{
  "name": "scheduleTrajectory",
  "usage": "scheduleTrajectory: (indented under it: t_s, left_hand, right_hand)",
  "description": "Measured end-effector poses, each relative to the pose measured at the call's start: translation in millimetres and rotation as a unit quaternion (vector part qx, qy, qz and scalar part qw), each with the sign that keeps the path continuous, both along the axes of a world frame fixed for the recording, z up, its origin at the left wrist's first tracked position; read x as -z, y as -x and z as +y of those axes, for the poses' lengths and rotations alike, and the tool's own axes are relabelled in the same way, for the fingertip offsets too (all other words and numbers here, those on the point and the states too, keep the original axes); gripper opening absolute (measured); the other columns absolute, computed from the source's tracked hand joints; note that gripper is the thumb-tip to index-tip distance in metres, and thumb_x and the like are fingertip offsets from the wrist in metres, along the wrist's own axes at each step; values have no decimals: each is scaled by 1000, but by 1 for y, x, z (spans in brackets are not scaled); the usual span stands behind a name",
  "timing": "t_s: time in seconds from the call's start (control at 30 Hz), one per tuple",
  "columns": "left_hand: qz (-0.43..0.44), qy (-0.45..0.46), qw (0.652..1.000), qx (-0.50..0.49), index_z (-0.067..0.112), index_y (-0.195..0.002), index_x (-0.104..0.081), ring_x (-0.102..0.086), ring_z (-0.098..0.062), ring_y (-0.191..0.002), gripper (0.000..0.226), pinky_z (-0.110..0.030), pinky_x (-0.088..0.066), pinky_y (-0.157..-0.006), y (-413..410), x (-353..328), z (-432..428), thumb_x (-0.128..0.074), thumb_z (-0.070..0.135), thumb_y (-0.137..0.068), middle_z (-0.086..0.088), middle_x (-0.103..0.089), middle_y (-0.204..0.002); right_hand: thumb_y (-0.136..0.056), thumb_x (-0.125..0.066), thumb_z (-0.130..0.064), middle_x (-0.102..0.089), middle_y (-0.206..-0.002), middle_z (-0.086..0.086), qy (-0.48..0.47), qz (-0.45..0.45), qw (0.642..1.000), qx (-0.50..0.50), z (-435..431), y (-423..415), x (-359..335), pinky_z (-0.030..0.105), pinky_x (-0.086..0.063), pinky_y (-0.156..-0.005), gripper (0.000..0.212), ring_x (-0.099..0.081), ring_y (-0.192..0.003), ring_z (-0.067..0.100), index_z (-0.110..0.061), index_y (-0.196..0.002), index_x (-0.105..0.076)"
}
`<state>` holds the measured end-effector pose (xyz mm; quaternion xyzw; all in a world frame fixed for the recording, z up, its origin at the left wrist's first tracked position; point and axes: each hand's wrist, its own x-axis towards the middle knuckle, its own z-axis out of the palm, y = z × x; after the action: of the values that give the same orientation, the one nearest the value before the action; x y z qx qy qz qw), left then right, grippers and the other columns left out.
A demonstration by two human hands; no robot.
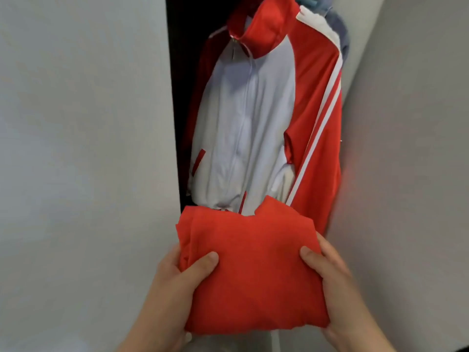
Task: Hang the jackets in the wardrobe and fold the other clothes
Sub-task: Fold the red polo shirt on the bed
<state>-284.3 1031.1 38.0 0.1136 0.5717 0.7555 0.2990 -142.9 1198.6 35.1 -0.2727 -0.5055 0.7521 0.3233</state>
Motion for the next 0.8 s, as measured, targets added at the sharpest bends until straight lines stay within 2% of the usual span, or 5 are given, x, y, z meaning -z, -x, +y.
scheduleTrajectory:
  t_s: [0.13,0.23,0.37,0.5,0.8]
  left_hand:
    - [-10,24,998,57,30,-97,-74,-75,-19,-79,61,-35,-54,-68,39,1,51,-96,27,-40,-1,-78,-91]
    - [-44,38,996,74,29,-89,-73,-74,-17,-68,48,-31,-54,-59,58,-3,77,-84,27,-42,1,-77,-81]
    - [-89,77,990,80,27,-93,-72,-74,-26,-74,48,-38,-55,-74,72,-33,96,-76,34,-46,-4,-77,-82]
    - [-96,99,985,100,20,-94,-68,-70,-10,-55,28,-20,-52,-42,71,-80,99,-69,18,-66,2,-75,-68]
    - [-154,72,966,195,25,-110,-72,-74,-23,-89,43,-33,-59,-60,60,-209,89,-70,22,-68,-7,-75,-106]
  right_hand:
    - [-71,-68,-19,-72,-116,14,-26,2,999,45,32,12,-16,35,-57,-88,50,-69,-107,30,-27,-120,-70]
    - [-71,-69,-17,-72,-114,14,-3,-18,997,73,43,24,-30,32,-59,-81,48,-70,-103,29,-25,-118,-71]
    - [-75,-70,-14,-72,-114,15,31,-20,993,112,48,36,-56,29,-58,-78,43,-71,-100,26,-24,-117,-72]
    - [-79,-62,-14,-72,-113,15,64,-47,987,141,40,34,-92,29,-57,-81,39,-70,-98,23,-19,-118,-71]
    - [-86,-62,-7,-72,-114,15,89,-94,977,168,18,13,-228,31,-57,-81,38,-69,-100,26,-12,-124,-64]
